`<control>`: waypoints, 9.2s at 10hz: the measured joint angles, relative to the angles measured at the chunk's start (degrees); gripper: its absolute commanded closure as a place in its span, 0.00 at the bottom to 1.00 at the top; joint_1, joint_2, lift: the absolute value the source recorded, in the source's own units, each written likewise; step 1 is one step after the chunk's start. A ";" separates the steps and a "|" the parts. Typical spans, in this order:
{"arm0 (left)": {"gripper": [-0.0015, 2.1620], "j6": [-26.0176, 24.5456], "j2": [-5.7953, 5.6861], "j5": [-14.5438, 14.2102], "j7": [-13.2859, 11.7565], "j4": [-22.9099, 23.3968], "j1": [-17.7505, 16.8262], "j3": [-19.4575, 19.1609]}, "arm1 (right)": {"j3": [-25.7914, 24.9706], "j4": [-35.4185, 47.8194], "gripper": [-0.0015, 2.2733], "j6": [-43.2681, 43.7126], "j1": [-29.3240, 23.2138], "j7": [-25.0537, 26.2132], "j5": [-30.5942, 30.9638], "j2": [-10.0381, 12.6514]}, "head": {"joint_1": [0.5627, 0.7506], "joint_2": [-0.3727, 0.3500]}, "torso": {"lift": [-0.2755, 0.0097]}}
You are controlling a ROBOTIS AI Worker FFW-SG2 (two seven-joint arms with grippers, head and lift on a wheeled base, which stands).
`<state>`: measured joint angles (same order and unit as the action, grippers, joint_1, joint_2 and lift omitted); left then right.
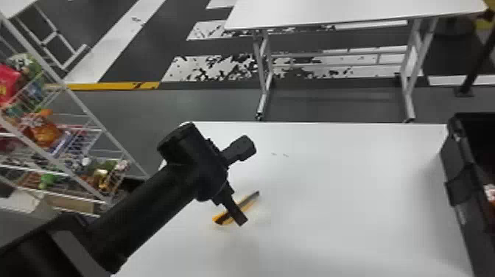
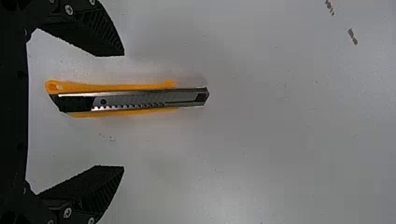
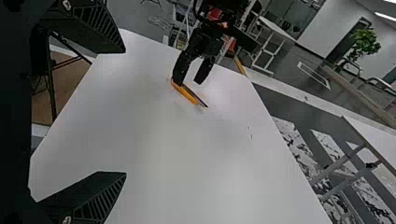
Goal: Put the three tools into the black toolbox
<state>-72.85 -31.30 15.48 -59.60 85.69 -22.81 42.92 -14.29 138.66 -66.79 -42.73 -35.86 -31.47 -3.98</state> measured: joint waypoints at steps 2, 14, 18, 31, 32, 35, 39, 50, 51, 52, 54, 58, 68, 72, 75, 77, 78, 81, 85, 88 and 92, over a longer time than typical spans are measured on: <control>0.06 1.01 -0.63 -0.52 0.32 -0.07 -0.11 0.63 | 0.38 0.00 0.03 0.03 0.44 0.03 0.24 0.35 | 0.70 0.91 | 0.79; 0.64 -1.76 -0.10 1.29 0.22 0.01 0.38 3.01 | -3.18 -0.11 0.03 0.03 -0.37 -1.31 -2.19 0.37 | 0.70 0.88 | 0.79; 0.78 -5.16 0.03 1.29 0.43 5.59 3.04 -0.83 | -3.14 -0.82 0.03 0.59 -0.51 -1.76 -2.71 0.45 | 0.70 0.85 | 0.79; 0.79 -6.02 12.27 0.89 6.69 21.04 18.51 -21.48 | -1.36 -4.69 0.03 -15.35 15.66 -0.53 -1.96 -0.40 | 0.70 0.64 | 0.79; 0.79 -5.25 12.47 0.89 7.58 21.84 19.06 -21.48 | -0.78 -6.21 0.03 -16.77 17.89 -0.51 -2.06 -0.40 | 0.70 0.64 | 0.79; 0.79 -1.84 14.66 0.82 9.17 23.26 19.82 -21.46 | 1.71 -9.01 0.03 -19.68 22.90 -0.52 -0.88 -0.40 | 0.70 0.61 | 0.79; 0.79 -1.81 16.22 -1.28 8.84 24.78 20.76 -23.12 | 6.68 -16.04 0.03 -11.32 26.85 -0.65 2.93 -0.19 | 0.70 0.59 | 0.79; 0.79 -11.70 24.53 -12.68 6.42 31.24 26.71 -26.72 | -0.08 -18.32 0.03 0.16 27.49 -1.44 2.32 -0.94 | 0.70 0.24 | 0.79; 0.79 -12.68 24.81 -12.60 6.81 32.66 27.89 -25.93 | -0.35 -18.37 0.03 0.09 27.59 -1.41 1.97 -1.24 | 0.70 0.21 | 0.79; 0.79 -13.11 25.26 -12.24 6.97 33.15 28.50 -25.06 | -0.32 -18.68 0.03 0.16 27.55 -1.40 2.11 -1.49 | 0.70 0.18 | 0.79; 0.79 -12.63 26.35 -11.33 6.58 32.03 28.05 -24.22 | -0.11 -19.54 0.03 0.21 27.22 -1.43 2.30 -2.15 | 0.70 0.15 | 0.79; 0.79 -10.34 26.54 -10.56 7.16 29.01 26.21 -23.59 | 0.71 -22.04 0.03 0.26 27.03 -1.46 1.74 -3.88 | 0.70 0.14 | 0.79; 0.79 -10.43 29.83 -9.78 7.98 22.72 20.11 -21.52 | 2.80 -25.98 0.03 3.21 27.69 -1.04 -2.11 -1.54 | 0.70 0.18 | 0.79; 0.79 -10.32 30.18 -9.50 8.51 22.11 19.92 -21.16 | 3.67 -25.70 0.11 2.89 26.97 -0.63 -2.97 -0.35 | 0.70 0.20 | 0.79; 0.79 -10.15 30.55 -9.09 9.15 21.45 19.92 -20.59 | 4.86 -25.59 0.99 2.97 27.06 -0.34 -2.90 0.39 | 0.70 0.22 | 0.79; 0.79 -9.92 30.67 -8.68 9.09 21.28 19.91 -20.43 | 5.29 -25.18 0.99 3.34 26.59 0.81 -2.40 0.71 | 0.70 0.23 | 0.79; 0.79 -9.91 30.69 -8.65 9.06 21.29 19.91 -20.48 | 5.30 -24.95 0.99 3.60 26.19 1.08 -2.37 0.79 | 0.70 0.23 | 0.79; 0.79 -10.15 30.69 -8.56 9.06 21.77 20.38 -20.48 | 4.12 -23.96 0.99 3.88 24.95 1.16 -2.80 0.79 | 0.70 0.21 | 0.79; 0.17 -10.67 30.66 -8.35 9.47 21.92 21.23 -20.52 | 2.17 -23.03 0.99 3.72 23.71 1.15 -3.91 0.70 | 0.70 0.18 | 0.79; 0.03 -12.31 30.64 -8.21 9.77 22.38 21.87 -20.63 | 1.34 -22.26 0.99 3.35 23.40 1.22 -4.58 0.55 | 0.70 0.17 | 0.79; 0.03 -13.12 30.47 -7.42 9.77 23.87 22.91 -20.82 | 0.82 -21.52 0.99 3.02 23.02 1.24 -4.74 0.41 | 0.70 0.17 | 0.79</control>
<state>-85.97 -0.83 8.06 -49.83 109.57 0.10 22.10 -13.46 117.14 -63.77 -19.71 -34.62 -36.21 -3.56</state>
